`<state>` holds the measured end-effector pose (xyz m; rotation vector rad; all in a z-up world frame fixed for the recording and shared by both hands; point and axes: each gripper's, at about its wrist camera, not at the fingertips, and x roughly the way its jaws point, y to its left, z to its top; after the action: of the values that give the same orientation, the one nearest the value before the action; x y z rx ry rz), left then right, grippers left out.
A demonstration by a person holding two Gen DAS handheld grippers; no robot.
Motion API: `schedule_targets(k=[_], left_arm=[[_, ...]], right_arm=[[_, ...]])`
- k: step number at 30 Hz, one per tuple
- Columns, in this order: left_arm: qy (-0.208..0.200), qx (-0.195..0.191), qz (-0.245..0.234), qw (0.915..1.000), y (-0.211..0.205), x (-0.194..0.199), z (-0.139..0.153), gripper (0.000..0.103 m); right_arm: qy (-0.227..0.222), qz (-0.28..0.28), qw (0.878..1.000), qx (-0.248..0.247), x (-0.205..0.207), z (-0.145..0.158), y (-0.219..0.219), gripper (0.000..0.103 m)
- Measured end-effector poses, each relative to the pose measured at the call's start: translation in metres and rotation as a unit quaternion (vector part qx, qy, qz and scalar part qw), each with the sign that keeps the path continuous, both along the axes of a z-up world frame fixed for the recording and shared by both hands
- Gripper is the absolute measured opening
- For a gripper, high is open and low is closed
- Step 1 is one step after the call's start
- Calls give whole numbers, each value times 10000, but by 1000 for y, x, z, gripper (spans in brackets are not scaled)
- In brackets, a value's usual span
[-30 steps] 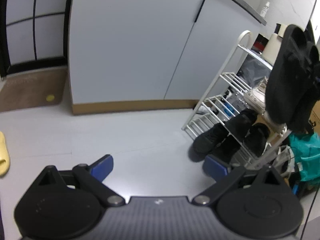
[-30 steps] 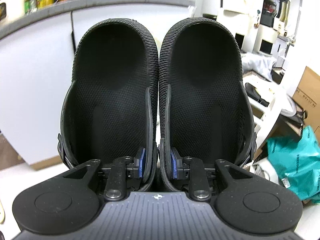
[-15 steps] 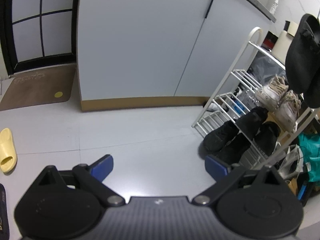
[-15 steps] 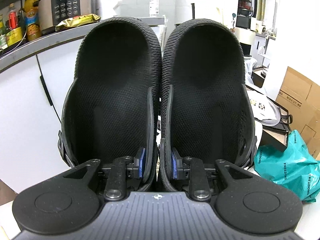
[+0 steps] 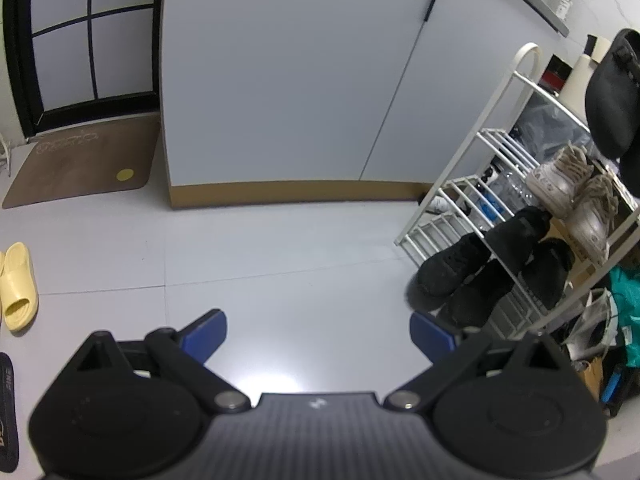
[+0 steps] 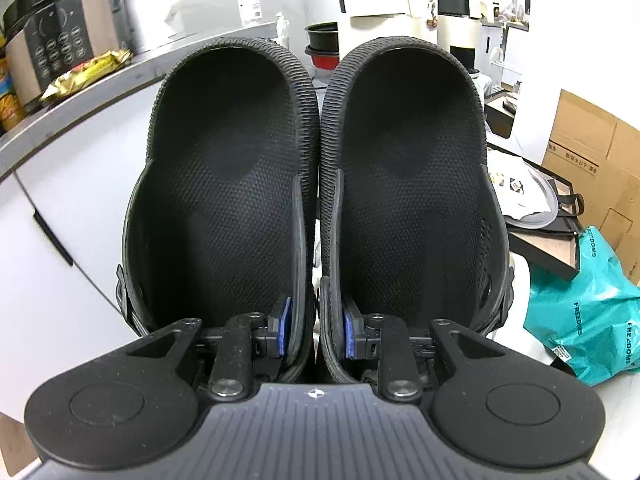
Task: Organize scattered shoes
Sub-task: 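Carry the black sandals with the right gripper up toward the rack, then set the black sandals on the rack's top shelf with the right gripper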
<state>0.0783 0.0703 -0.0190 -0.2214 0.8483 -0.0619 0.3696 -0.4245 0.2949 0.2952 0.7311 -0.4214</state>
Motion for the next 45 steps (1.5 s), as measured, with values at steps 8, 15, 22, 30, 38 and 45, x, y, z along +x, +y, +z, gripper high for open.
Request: schedule_targets(k=[8,15,22,30,38,45], left_arm=[[105,-58,-5,9999,-1,5,-5,99],[182,32,12,9998,1,7,-9,99],[105,-35,44,9999,8,-3,-3,99],[172,-101,31,9998,10,-5,-3,99],[46,147,98,9998,9,-7,0,99],[109,147,56,9998,10,-8,-2,99]], right_arm=[[-62,-262,9996,116,17,-1,-20,28],[139,-414,9988,240,36,-4,-43,28],[116,-624,9976,279,62,-12,-54,28],[-49,-782,9958,465,63,-15,-85,28],[-203,-893,9955,222,65,-42,-101,23],[-676,-1136,9912,93,52,-61,-115,31]])
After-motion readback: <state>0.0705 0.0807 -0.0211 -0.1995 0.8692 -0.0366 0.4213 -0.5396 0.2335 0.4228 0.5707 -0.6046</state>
